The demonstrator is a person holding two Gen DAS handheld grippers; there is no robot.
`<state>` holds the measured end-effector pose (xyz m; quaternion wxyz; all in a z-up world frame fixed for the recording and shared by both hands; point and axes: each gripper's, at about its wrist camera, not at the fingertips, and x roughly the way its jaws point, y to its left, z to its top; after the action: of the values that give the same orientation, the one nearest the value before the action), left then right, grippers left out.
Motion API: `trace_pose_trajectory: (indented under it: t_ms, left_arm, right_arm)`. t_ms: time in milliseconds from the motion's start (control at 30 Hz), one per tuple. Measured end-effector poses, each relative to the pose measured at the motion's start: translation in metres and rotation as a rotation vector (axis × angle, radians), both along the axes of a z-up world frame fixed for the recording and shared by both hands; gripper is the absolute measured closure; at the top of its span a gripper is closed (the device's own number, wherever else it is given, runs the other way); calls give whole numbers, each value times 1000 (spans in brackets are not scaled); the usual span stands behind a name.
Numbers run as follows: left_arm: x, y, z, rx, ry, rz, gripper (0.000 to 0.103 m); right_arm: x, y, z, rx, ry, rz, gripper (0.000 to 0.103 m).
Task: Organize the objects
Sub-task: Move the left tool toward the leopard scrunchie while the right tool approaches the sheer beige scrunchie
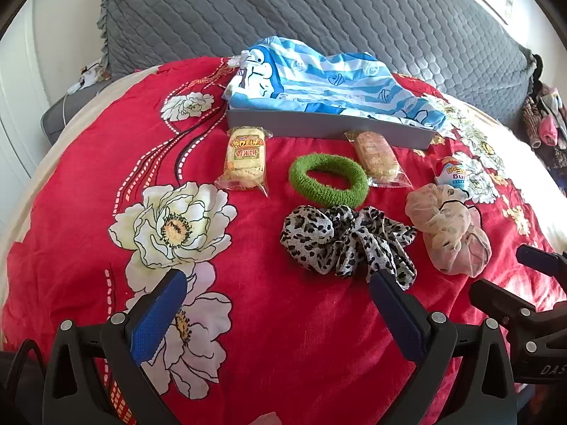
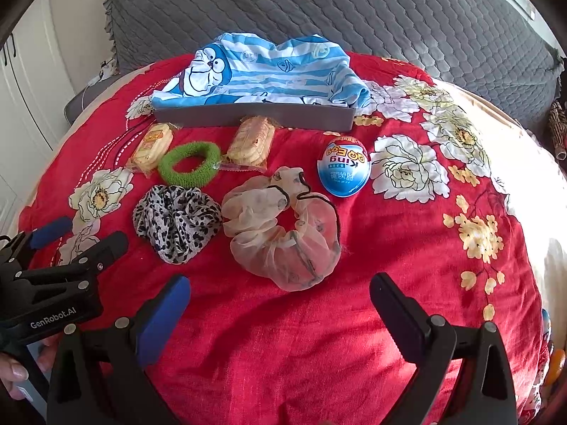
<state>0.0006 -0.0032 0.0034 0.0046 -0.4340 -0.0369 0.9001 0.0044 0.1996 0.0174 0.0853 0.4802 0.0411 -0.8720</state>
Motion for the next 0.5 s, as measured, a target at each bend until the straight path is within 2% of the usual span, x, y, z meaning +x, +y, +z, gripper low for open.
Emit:
trace_pose_trajectory:
  t_ms: [500]
  left_arm:
    - [-17, -2, -8, 14, -14, 12, 0]
  right_arm:
    - [-7, -1, -7, 34, -4, 19, 1]
